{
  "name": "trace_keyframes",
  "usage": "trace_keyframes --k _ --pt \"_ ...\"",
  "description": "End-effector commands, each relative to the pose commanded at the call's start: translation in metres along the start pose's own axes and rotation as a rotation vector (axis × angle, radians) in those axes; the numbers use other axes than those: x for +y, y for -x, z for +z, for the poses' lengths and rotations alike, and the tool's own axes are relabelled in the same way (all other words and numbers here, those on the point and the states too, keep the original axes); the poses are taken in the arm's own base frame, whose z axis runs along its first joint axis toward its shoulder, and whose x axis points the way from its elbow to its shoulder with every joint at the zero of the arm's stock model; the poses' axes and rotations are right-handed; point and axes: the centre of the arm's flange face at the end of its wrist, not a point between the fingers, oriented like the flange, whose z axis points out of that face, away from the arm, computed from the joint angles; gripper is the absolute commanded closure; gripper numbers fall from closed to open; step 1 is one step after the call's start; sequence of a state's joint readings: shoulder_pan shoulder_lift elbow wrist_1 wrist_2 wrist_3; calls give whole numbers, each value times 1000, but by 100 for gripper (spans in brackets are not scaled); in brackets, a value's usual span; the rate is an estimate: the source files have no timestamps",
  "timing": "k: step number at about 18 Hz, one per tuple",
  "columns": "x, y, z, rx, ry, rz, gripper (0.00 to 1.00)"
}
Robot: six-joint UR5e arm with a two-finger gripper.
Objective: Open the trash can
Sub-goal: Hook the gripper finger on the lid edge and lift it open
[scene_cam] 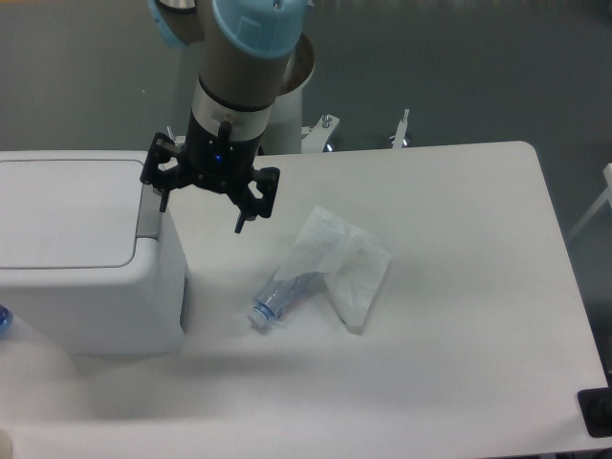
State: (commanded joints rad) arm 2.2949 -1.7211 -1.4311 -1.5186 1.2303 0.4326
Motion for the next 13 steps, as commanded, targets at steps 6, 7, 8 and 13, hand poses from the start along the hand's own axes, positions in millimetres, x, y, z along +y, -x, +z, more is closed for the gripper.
trace_keyframes --k 6,7,8,13 --pt "-1 -4 3 1 5 -9 0" --pt "-1 -4 3 1 6 -9 0" --pt "-1 -4 3 1 6 -9 0" --pt "-4 0 10 5 14 -14 0"
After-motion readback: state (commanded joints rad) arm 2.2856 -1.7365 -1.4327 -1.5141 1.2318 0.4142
